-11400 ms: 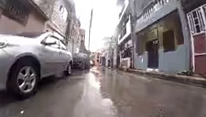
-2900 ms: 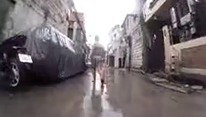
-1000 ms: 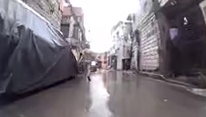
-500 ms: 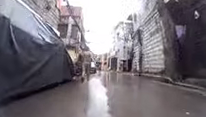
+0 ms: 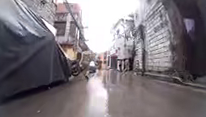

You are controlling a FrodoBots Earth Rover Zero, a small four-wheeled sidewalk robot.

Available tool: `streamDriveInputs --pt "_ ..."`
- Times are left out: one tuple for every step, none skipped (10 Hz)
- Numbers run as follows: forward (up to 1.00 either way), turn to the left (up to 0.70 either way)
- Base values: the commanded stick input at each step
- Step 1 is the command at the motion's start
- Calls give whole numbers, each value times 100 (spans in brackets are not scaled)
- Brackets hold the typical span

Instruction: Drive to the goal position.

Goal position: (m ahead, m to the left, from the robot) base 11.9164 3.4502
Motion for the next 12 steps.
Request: streamDriveInputs --pt "99 0" --pt "99 0" --pt "99 0" --pt "99 0" --pt "99 0" --pt "99 0" --pt "99 0" --pt "99 0" --pt "99 0" --pt "99 0" --pt "99 0" --pt "99 0"
